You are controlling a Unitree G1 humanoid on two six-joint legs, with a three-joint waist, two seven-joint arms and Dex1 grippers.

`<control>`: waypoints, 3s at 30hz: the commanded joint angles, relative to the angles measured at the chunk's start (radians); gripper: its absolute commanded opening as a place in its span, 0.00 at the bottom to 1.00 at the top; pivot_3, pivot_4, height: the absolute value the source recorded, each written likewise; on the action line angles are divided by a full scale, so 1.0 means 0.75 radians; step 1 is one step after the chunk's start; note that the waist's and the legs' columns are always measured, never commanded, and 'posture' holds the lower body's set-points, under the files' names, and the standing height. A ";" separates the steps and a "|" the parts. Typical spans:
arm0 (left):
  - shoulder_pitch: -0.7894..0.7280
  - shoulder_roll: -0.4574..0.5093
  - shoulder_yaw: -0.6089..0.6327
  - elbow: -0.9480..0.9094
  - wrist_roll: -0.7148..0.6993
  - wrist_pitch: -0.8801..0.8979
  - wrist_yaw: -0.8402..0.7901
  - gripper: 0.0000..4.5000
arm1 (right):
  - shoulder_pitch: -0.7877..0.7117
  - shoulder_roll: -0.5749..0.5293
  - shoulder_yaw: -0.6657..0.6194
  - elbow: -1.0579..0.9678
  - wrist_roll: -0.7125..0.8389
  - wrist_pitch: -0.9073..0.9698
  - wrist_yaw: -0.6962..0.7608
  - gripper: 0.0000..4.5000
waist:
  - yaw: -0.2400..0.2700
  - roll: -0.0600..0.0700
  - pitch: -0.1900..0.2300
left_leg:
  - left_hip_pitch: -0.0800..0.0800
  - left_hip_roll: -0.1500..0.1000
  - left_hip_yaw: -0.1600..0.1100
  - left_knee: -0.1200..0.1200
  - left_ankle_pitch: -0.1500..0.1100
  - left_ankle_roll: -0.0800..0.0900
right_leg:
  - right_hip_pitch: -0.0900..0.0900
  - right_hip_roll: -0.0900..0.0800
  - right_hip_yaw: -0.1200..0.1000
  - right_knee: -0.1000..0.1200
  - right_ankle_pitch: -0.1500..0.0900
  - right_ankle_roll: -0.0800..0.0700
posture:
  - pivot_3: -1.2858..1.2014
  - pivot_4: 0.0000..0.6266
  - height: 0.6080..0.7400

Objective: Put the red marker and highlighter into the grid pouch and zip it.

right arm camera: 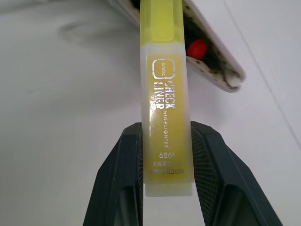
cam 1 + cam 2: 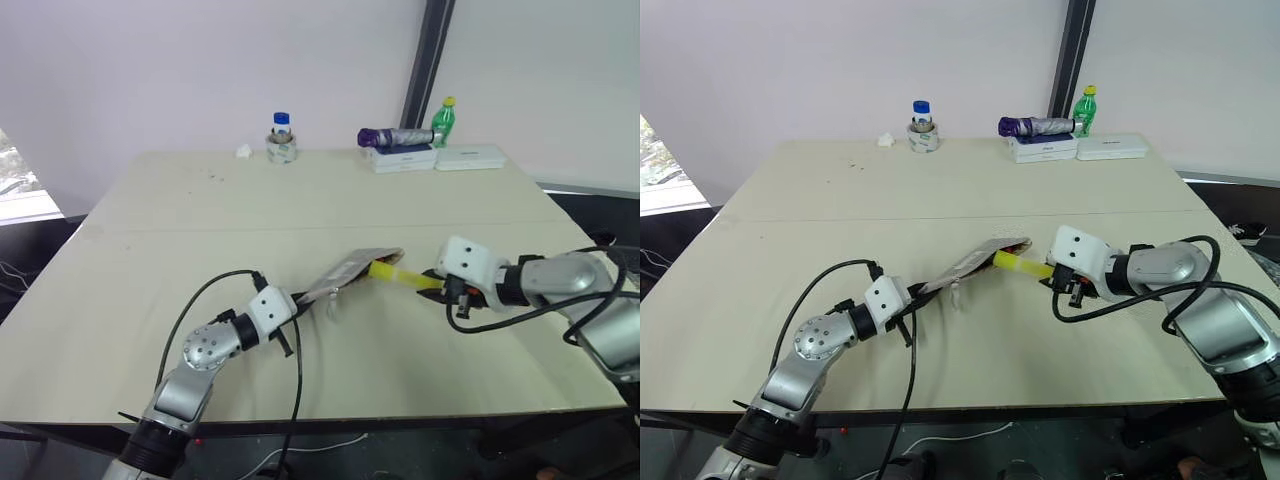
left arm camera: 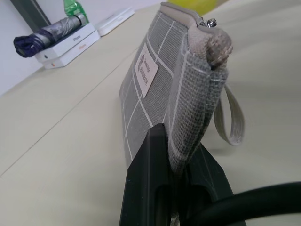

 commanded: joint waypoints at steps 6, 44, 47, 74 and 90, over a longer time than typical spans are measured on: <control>-0.004 0.052 -0.062 -0.064 0.028 -0.067 -0.064 0.00 | -0.067 -0.050 0.096 -0.042 -0.104 -0.125 0.146 0.19 | -0.001 0.000 0.000 | 0.000 0.000 0.000 0.000 0.000 0.000 | 0.000 0.000 0.000 0.000 0.000 0.000 | 0.52 0.24 1.00; -0.190 -0.238 0.153 -0.157 -0.394 0.528 0.148 0.00 | -0.128 0.356 -0.265 -0.233 0.246 0.315 -0.065 0.94 | -0.003 0.000 0.000 | 0.000 -0.001 -0.001 0.000 0.000 0.000 | 0.000 0.000 0.000 0.001 0.000 0.000 | 0.52 0.24 1.00; -0.233 -0.279 0.157 -0.155 -0.418 0.560 0.174 0.00 | -0.121 0.498 -0.219 -0.248 0.258 0.409 -0.208 0.94 | -0.001 0.000 0.000 | 0.000 -0.001 -0.001 0.001 0.000 0.000 | 0.000 0.000 0.000 0.002 0.000 0.000 | 0.52 0.24 1.00; -0.204 -0.247 0.089 -0.142 -0.336 0.488 0.138 0.00 | -0.137 0.690 -0.199 -0.127 0.273 0.369 -0.489 0.01 | -0.003 0.000 0.000 | 0.000 -0.002 -0.001 0.001 0.000 0.000 | 0.000 0.002 0.000 0.002 0.001 0.001 | 0.52 0.24 1.00; -0.076 -0.009 0.111 -0.104 -0.253 0.324 0.035 0.00 | -0.237 0.313 -0.283 0.347 -0.002 0.066 -0.537 0.01 | -0.010 0.000 0.000 | 0.000 -0.002 0.002 0.000 0.000 0.000 | -0.002 0.001 0.002 0.001 0.001 0.001 | 0.52 0.24 1.00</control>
